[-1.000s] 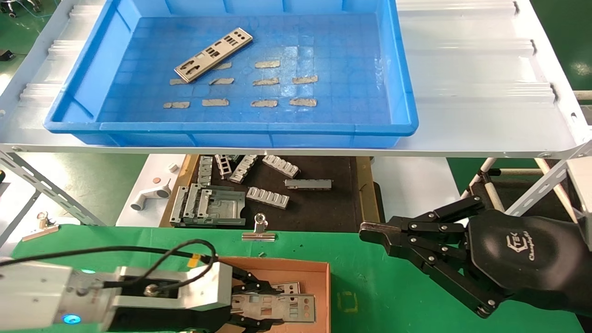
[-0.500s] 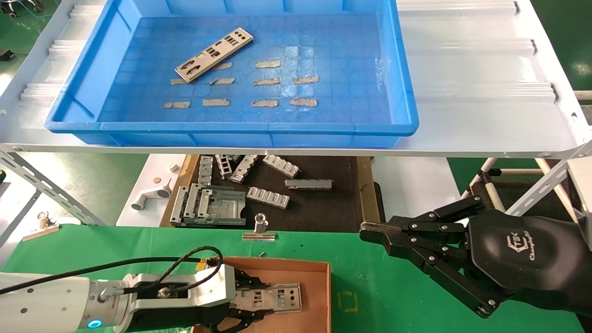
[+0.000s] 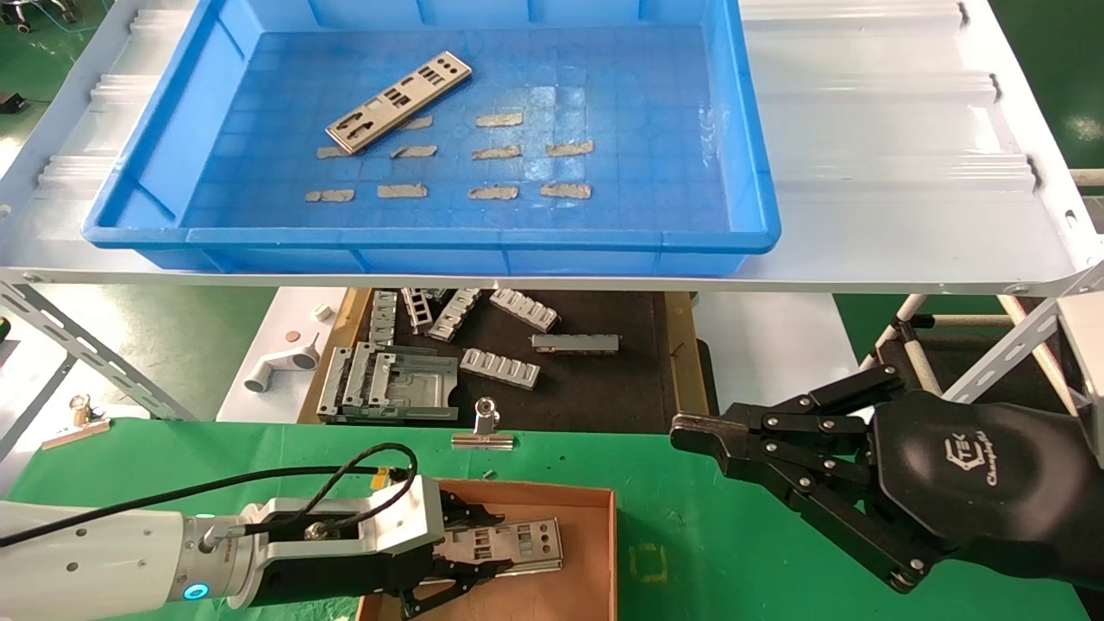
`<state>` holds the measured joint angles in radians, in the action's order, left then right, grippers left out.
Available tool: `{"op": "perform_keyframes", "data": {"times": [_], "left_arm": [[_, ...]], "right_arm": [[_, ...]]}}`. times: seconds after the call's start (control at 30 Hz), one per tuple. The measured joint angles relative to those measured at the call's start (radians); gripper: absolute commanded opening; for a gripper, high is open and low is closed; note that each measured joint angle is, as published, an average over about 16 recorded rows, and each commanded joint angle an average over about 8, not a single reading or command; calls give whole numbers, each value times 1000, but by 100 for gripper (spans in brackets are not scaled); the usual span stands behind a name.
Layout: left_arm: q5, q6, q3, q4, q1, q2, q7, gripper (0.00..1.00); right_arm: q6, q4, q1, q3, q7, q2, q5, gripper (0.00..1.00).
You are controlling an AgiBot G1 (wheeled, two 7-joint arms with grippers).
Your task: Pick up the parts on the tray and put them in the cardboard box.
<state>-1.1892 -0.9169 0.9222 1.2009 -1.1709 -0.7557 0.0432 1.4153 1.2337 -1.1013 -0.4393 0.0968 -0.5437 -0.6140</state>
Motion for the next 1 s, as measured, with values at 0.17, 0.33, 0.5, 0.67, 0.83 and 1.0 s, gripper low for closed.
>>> {"op": "perform_keyframes", "data": {"times": [0.17, 0.33, 0.5, 0.67, 0.83, 1.0], "left_arm": [[0, -4, 2, -9, 0, -3, -2, 0], [0, -4, 3, -14, 2, -4, -1, 0], [0, -3, 3, -19, 3, -6, 0, 1], [1, -4, 4, -22, 3, -7, 0, 10], [2, -7, 4, -25, 3, -9, 0, 24], [2, -8, 5, -27, 3, -11, 1, 53]], "right_arm": [[0, 0, 0, 0, 0, 0, 0, 0], [0, 0, 0, 0, 0, 0, 0, 0], [0, 0, 0, 0, 0, 0, 0, 0], [0, 0, 0, 0, 0, 0, 0, 0], [0, 0, 0, 0, 0, 0, 0, 0], [0, 0, 0, 0, 0, 0, 0, 0]]}}
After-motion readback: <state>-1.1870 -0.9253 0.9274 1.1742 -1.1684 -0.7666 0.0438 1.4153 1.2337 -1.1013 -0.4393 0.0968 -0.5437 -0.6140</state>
